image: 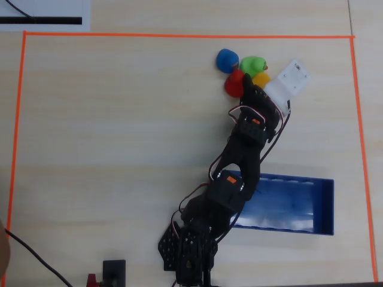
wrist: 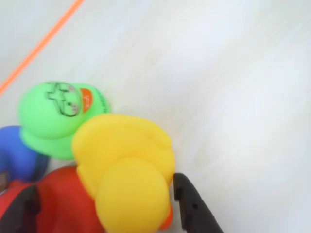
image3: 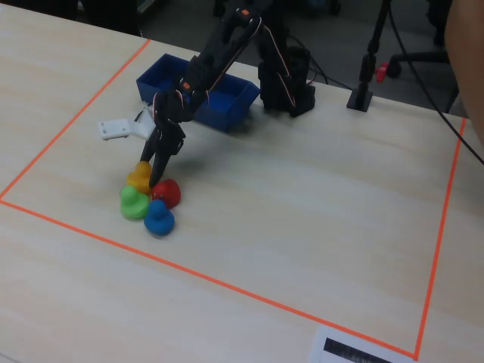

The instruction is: Grasp yellow duck and put it into box.

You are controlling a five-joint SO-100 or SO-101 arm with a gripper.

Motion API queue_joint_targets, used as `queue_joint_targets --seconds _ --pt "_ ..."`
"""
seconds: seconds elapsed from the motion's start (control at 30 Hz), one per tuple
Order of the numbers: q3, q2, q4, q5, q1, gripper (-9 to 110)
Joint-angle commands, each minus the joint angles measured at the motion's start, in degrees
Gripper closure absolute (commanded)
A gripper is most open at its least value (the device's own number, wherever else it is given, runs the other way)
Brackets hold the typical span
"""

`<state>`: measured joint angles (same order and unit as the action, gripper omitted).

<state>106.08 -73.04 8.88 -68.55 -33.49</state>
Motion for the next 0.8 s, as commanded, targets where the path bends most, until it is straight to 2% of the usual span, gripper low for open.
queue_joint_targets --seconds 0.0,0.13,0.27,0.43,0.63,0.77 --pt "-4.1 1.1 -1.9 -0.8 0.8 64" --pt "-6.3 3.4 -2.1 -1.1 1.1 66" --pt "-8.3 5.6 -2.0 -4.4 1.9 88" --pt "-10.7 6.9 -0.7 -5.8 1.4 100" --pt "-11.9 6.1 3.5 -6.9 0.4 101" --pt "-13.3 1.6 8.3 -3.3 -0.4 101"
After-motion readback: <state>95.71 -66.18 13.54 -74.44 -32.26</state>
